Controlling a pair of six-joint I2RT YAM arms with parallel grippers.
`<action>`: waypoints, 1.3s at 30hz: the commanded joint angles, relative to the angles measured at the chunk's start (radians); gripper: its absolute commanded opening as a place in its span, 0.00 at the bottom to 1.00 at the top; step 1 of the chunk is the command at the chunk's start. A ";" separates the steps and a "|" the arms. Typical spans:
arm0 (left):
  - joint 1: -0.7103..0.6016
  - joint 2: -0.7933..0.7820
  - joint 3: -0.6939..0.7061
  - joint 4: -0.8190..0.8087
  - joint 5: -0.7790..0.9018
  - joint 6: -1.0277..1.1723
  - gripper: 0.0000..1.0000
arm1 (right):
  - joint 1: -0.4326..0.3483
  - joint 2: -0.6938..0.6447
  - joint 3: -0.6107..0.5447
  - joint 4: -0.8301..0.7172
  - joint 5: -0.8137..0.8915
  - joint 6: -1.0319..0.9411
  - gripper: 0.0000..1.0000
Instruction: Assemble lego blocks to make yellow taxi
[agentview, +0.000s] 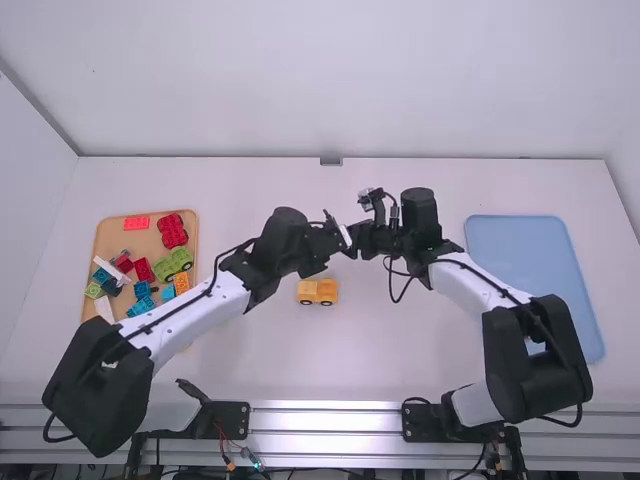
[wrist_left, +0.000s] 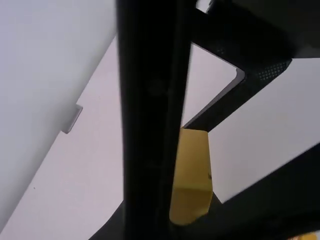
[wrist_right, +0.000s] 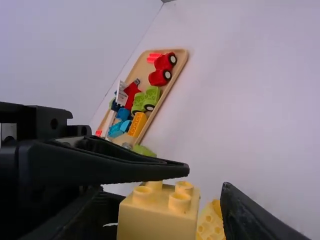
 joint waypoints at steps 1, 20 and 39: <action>-0.014 -0.004 -0.008 0.014 0.019 -0.008 0.01 | 0.012 0.012 0.026 -0.005 0.007 0.003 0.55; -0.015 -0.005 -0.007 0.037 0.021 -0.134 0.99 | 0.010 0.012 0.026 -0.043 0.014 -0.037 0.28; 0.294 -0.049 0.192 -0.314 0.748 -0.156 0.99 | -0.118 0.010 0.129 -0.226 -0.187 -0.696 0.34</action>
